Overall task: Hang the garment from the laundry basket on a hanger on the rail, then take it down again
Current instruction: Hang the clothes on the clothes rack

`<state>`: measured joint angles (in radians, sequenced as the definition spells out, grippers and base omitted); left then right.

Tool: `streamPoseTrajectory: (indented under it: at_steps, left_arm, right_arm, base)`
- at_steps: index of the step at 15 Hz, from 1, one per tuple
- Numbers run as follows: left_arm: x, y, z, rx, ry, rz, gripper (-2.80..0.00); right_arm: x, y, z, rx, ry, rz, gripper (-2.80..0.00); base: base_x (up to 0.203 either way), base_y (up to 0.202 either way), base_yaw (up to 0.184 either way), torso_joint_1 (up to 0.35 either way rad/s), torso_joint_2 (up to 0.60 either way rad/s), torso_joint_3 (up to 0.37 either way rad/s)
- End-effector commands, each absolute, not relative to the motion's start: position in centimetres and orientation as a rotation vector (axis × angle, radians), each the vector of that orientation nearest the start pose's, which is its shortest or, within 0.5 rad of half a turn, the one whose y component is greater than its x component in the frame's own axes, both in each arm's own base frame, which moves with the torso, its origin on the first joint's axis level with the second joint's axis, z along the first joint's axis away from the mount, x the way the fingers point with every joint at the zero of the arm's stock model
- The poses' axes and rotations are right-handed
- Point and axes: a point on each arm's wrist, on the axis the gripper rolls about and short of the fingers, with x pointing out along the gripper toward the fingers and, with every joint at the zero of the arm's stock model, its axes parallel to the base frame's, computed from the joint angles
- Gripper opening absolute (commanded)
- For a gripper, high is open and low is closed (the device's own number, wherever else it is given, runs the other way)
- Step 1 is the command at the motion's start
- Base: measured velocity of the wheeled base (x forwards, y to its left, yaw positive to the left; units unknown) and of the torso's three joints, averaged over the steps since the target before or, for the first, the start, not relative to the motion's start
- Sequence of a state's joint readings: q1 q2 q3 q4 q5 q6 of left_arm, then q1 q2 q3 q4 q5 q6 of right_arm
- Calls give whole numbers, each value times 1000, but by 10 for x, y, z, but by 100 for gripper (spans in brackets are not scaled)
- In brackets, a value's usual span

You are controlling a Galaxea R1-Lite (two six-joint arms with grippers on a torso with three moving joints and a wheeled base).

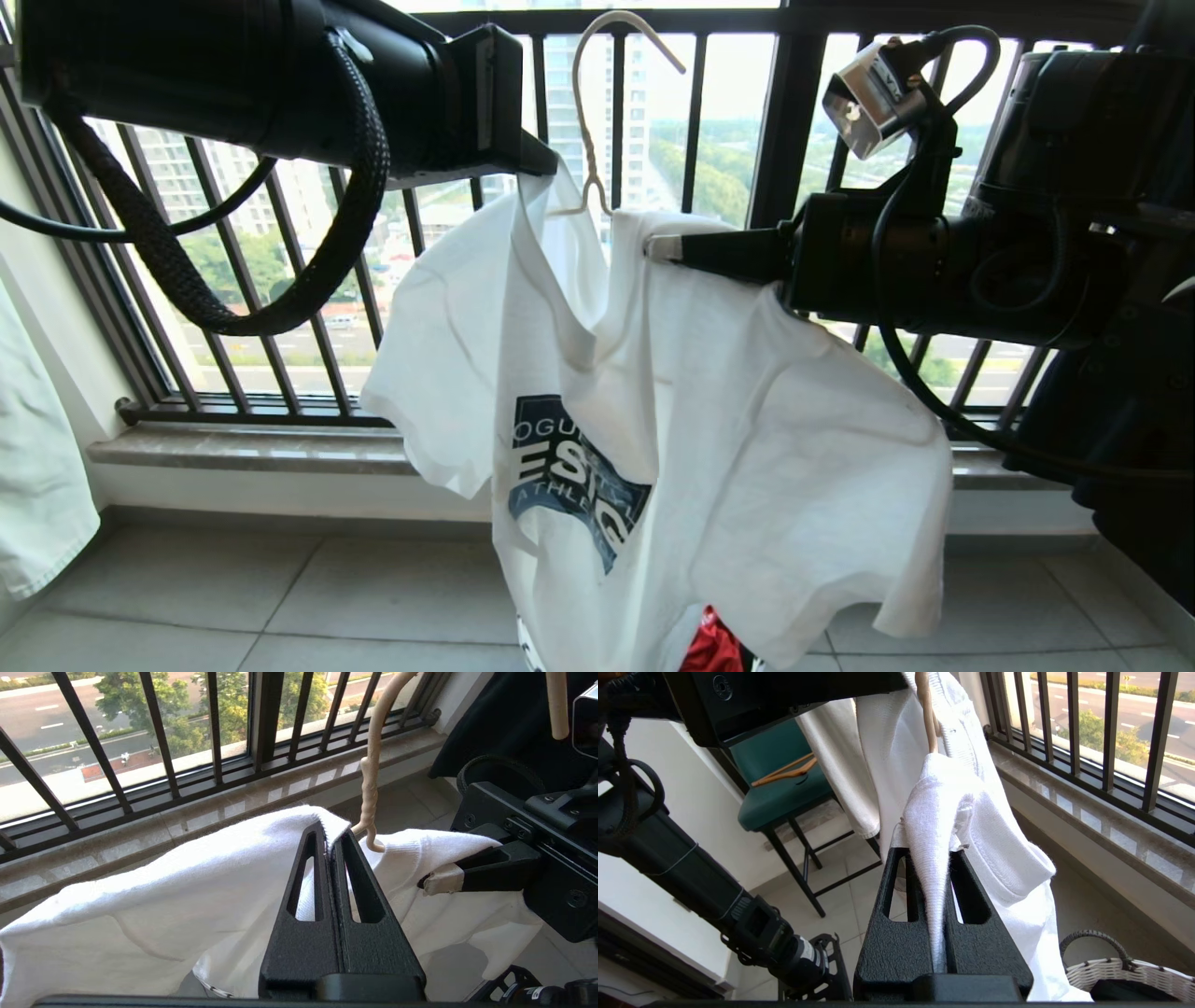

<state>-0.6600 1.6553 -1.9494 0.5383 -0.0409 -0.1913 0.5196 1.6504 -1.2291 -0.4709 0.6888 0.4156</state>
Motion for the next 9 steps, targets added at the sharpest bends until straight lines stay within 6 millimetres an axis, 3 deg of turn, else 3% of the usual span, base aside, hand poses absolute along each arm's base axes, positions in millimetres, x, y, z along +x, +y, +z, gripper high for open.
streamPoseTrajectory:
  at_steps: [1, 9]
  left_arm:
    - [209, -171, 397, -105, 310, -692, -280]
    - [204, -173, 394, -85, 335, -661, -280]
  right_arm:
    - [263, 167, 302, 363, 198, 1208, -280]
    - [261, 165, 305, 363, 189, 1208, -280]
  base:
    - [0, 0, 0, 0, 0, 0]
    - [0, 0, 0, 0, 0, 0]
